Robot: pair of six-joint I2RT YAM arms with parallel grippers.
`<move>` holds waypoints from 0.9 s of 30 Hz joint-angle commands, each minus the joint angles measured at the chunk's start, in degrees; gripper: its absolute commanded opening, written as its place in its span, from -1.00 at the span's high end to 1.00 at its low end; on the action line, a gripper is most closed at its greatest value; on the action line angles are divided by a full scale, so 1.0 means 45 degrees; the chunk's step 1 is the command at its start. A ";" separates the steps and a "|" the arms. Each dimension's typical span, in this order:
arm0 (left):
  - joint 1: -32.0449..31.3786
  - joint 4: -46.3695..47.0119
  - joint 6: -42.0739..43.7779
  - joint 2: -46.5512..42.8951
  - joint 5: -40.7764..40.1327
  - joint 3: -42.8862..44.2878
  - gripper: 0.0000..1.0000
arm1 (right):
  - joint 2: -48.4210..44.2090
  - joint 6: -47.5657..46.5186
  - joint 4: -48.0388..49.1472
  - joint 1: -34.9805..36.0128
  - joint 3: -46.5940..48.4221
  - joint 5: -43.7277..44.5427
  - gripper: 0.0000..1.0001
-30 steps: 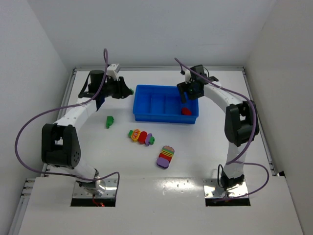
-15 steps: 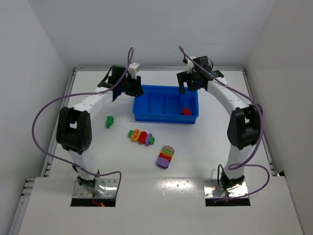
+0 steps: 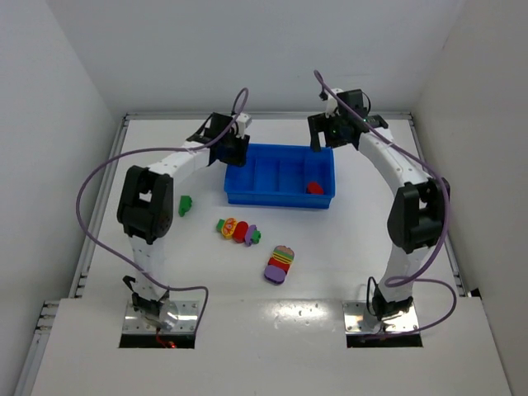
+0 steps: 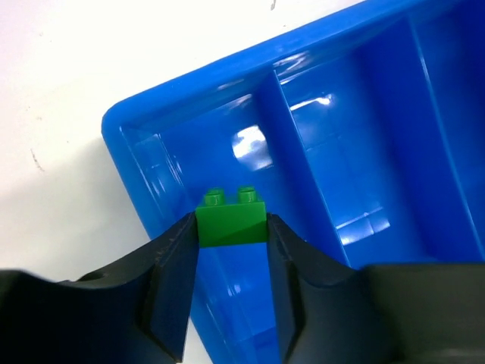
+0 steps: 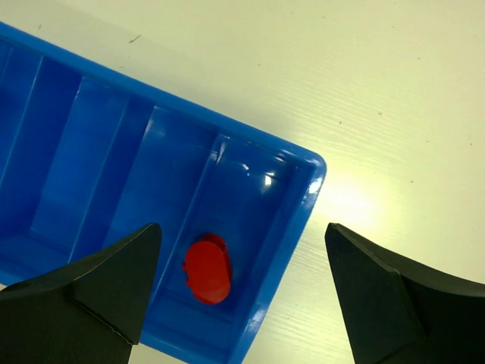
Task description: Sort the legos into containers by color
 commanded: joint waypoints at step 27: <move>0.0315 -0.0768 0.0041 -0.3805 -0.1242 -0.0320 -0.14 | -0.0481 0.0174 0.0339 -0.0534 -0.0102 -0.0360 -0.79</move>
